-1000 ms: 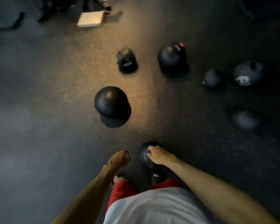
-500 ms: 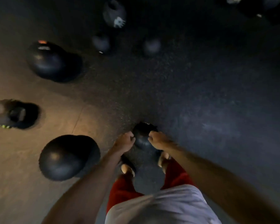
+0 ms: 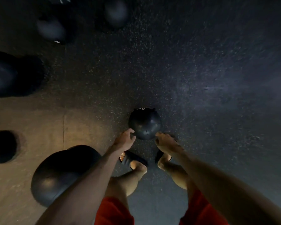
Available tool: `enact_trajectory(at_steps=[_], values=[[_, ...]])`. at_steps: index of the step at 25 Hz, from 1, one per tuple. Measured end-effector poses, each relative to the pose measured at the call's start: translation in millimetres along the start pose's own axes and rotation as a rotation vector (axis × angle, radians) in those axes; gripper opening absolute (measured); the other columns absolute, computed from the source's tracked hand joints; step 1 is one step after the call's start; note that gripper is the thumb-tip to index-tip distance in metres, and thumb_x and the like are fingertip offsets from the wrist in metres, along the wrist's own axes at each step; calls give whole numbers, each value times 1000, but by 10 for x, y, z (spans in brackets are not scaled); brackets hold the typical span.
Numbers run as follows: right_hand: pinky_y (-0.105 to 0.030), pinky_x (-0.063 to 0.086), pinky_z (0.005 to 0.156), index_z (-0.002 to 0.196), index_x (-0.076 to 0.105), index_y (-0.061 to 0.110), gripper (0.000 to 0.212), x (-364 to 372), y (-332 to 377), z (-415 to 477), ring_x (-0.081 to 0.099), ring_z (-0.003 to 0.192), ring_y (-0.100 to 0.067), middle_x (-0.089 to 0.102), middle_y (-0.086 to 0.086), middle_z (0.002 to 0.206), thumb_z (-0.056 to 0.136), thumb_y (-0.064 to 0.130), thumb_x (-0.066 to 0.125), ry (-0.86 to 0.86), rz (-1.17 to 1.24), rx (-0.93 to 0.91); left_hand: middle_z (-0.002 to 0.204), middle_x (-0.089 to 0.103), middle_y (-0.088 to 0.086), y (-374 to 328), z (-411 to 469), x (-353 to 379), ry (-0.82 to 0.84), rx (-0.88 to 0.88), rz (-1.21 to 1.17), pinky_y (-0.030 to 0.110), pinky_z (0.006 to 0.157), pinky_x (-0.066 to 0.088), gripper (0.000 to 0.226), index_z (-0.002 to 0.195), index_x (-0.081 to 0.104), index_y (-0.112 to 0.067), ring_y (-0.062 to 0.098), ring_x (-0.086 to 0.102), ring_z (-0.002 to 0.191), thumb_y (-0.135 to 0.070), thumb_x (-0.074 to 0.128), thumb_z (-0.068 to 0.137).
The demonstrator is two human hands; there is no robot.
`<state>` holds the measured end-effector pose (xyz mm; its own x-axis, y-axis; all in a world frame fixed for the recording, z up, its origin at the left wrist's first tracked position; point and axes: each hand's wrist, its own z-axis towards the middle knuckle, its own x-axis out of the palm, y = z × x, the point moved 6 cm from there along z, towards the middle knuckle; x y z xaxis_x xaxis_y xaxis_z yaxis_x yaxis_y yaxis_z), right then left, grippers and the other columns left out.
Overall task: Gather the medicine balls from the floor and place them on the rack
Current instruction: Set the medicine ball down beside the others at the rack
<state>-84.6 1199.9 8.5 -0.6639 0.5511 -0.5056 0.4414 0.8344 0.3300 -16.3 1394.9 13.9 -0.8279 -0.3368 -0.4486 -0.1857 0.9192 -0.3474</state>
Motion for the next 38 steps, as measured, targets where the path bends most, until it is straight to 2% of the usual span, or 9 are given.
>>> enact_trajectory(at_steps=[4,8,14,18,21,26,29,33,38], values=[[-60,23,118,159,11,22,76,582,-351,1047,16,150,-41,11,-19,164,99,39,54,9,-24,-16,153,42,7,280,1055,486,-19,37,-18,44,108,42,60,153,27,-38,30,46,136,-31,54,101],[-69,3,119,155,-24,28,116,1160,-678,1829,-24,150,-38,-31,-16,161,85,70,58,-79,-248,-102,166,5,14,528,1997,1042,-58,77,52,57,119,23,76,155,-1,-51,39,14,150,-48,51,99],[-59,0,120,160,-4,30,101,989,-807,2548,-11,154,-32,-11,-11,168,86,85,36,-521,-2,-225,158,22,12,503,2873,1035,-392,205,-98,54,119,27,62,151,17,-56,33,25,145,-70,32,93],[-60,16,120,155,22,38,86,28,-810,3353,17,152,-29,20,-5,164,85,85,34,-569,255,-95,151,38,8,-60,3547,435,-522,127,-333,51,118,26,53,148,40,-41,31,34,141,-62,34,99],[-52,37,113,145,50,23,88,-636,-984,3990,46,136,-35,51,-13,146,81,83,43,-530,528,16,157,29,4,-335,3638,375,-626,339,-177,50,121,21,59,151,33,-38,26,26,146,-63,40,97],[-41,44,99,128,59,4,53,-1030,-1244,4234,56,121,-37,62,-18,129,102,48,45,-649,707,11,165,12,2,-438,3583,560,-748,447,-97,51,121,13,72,152,17,-54,23,9,153,-76,42,88],[-47,40,109,137,51,16,50,-867,-1161,3898,48,130,-32,52,-13,138,103,50,37,-880,593,-181,165,14,1,-703,3901,202,-664,249,-167,59,120,15,67,148,21,-58,27,11,152,-78,41,88],[-51,1,120,159,-2,36,82,-432,-1095,3778,-14,154,-23,-12,2,168,95,72,35,-754,275,-317,164,19,8,-1024,4279,-236,-630,-27,-411,67,117,11,66,152,30,-41,36,14,150,-71,38,94],[-69,12,117,158,2,42,81,-1174,-1031,4408,-4,155,-27,-2,2,168,92,76,33,-622,477,-157,168,-5,6,-971,4220,-31,-656,221,-160,56,124,8,78,158,1,-38,27,-4,154,-64,40,96]])
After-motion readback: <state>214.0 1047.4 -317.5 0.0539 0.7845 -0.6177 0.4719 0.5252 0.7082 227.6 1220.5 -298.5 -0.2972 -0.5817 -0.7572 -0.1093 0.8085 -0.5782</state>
